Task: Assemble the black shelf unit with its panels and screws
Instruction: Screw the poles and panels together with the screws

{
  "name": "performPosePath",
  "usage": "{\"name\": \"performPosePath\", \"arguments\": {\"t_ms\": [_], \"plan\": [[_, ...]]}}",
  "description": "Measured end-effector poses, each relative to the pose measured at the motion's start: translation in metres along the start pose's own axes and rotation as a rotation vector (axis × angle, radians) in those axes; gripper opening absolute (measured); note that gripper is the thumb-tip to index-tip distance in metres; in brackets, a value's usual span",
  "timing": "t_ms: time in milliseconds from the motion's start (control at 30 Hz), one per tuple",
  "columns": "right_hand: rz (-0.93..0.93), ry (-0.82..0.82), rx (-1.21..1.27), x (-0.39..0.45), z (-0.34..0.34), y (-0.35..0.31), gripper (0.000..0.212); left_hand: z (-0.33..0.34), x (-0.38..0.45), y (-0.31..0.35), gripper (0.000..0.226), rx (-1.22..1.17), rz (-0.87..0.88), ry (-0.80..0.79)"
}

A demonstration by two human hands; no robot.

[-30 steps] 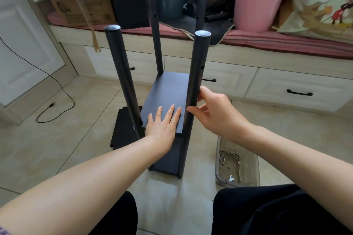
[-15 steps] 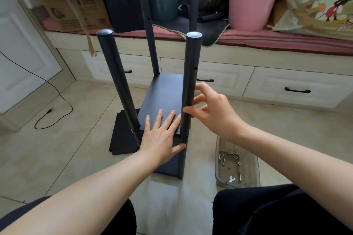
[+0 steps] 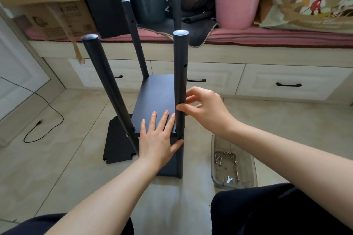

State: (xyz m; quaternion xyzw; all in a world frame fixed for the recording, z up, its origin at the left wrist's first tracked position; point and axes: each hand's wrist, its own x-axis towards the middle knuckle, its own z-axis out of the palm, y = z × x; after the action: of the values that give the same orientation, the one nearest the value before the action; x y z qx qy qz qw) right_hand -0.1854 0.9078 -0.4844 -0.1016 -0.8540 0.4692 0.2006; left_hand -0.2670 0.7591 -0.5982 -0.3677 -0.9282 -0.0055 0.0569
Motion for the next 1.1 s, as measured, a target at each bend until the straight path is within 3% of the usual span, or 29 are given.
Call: {"name": "performPosePath", "arguments": {"t_ms": [200,467,600,667,767,933,1100], "plan": [[0.119,-0.004,0.069,0.008,-0.004,0.004,0.017,0.007,0.006,0.006,0.092,-0.001,-0.038,0.063],[0.263,-0.169,0.251,0.012,-0.011,0.013,0.015,0.006,0.005,0.01,0.092,0.008,-0.056,0.097],[0.332,-0.304,0.263,0.013,-0.025,0.029,0.023,0.006,0.004,0.01,0.091,0.0,-0.057,0.102],[0.417,-0.438,0.173,0.007,-0.036,0.049,0.032,0.006,0.004,0.009,0.09,0.007,-0.053,0.097],[0.535,-0.578,0.029,-0.015,-0.047,0.096,0.026,0.005,0.003,0.01,0.089,0.003,-0.057,0.111],[0.702,-0.49,-0.054,-0.066,-0.038,0.186,0.01,0.005,0.002,0.011,0.086,-0.03,-0.062,0.135],[0.87,-0.371,-0.008,-0.094,-0.012,0.248,0.014,0.01,0.002,0.01,0.079,-0.054,-0.047,0.215]]}}
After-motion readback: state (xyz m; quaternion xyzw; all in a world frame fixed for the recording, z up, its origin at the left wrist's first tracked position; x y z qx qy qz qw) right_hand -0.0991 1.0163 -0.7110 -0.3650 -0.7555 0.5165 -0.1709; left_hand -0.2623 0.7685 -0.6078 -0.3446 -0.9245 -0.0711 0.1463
